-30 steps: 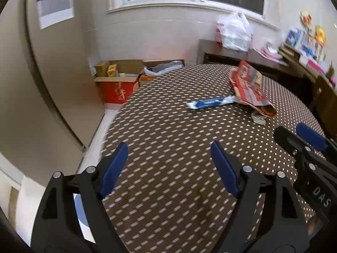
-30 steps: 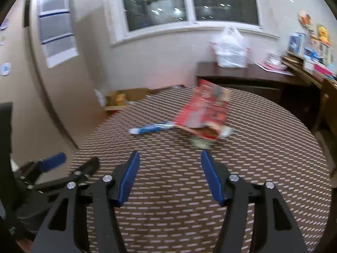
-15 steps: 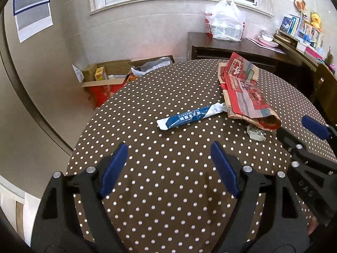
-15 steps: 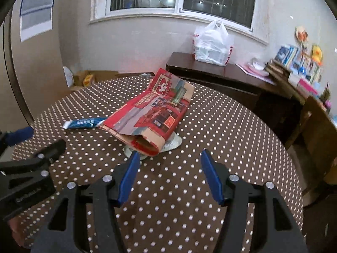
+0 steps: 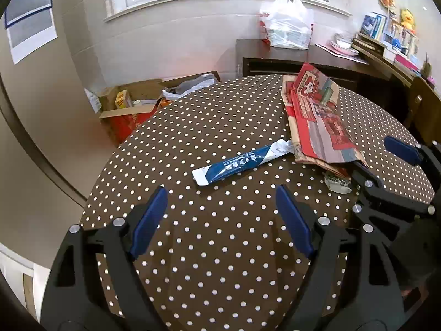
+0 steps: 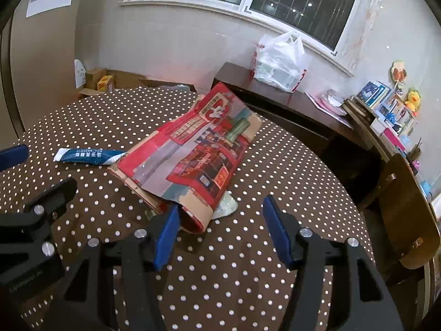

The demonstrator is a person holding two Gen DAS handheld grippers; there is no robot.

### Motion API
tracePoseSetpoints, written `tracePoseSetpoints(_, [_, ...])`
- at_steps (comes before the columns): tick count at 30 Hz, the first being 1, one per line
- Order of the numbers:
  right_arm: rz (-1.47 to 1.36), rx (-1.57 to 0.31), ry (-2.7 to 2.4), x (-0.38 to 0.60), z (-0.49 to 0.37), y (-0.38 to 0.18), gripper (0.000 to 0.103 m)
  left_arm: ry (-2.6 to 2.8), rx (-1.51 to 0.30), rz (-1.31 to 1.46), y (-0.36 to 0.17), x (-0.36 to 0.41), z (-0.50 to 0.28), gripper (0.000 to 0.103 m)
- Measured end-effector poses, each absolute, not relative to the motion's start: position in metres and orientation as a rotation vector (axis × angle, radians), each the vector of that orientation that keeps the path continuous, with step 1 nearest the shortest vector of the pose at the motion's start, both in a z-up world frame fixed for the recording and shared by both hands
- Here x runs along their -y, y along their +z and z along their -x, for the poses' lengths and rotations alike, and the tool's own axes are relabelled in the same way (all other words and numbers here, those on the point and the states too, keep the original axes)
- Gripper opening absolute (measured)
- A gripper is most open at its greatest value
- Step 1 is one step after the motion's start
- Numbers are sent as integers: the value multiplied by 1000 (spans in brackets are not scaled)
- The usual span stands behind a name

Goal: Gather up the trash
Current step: 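Grasp the red paper bag with right tool while left tool grasps the blue-white tube, then carry the tube and paper bag over the wastebasket and open both tools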

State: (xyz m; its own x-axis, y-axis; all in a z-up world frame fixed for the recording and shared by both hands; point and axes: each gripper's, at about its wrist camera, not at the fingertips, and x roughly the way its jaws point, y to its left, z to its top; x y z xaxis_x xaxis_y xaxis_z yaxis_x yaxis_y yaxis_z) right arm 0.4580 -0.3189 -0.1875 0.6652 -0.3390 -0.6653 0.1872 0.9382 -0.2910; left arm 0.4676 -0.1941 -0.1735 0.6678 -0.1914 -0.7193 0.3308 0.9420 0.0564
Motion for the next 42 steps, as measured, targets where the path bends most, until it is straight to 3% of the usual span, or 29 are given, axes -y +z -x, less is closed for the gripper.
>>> tracePoseSetpoints(2, [205,-795,-299,320,-463,-189,37,-307,-794,-200,-176,194,-473,80])
tracePoseSetpoints(3, [198,-801,-293,321,-465,-190,18,-313,-798,-204,-177,194,-475,80])
tracePoseSetpoints(8, [179,-788,-286,325,-465,-188,5,-369,-828,-228,-183,200,-487,80])
tracePoseSetpoints(22, [132,-744,-216,319,-454,-180,3,-449,-849,-332,-191,226,-519,78])
tracePoseSetpoints(23, [128,-742,-208,318,-454,-180,3,-457,-850,-326,-191,227,-519,75])
tracePoseSetpoints(24, [128,-742,-204,316,-454,-179,3,-479,-849,-322,-190,228,-519,62])
tracePoseSetpoints(25, [130,-742,-198,316,-454,-179,3,-502,-848,-315,-189,230,-518,43])
tracePoseSetpoints(27, [130,-739,-188,312,-454,-178,3,-533,-853,-299,-188,233,-516,21])
tracePoseSetpoints(28, [132,-736,-184,310,-453,-177,3,-540,-854,-296,-188,235,-514,16])
tracePoseSetpoints(33, [127,-703,-177,302,-443,-168,2,-489,-864,-231,-185,225,-509,9])
tracePoseSetpoints(42, [104,-624,-181,290,-411,-129,2,-425,-767,-77,-140,181,-473,8])
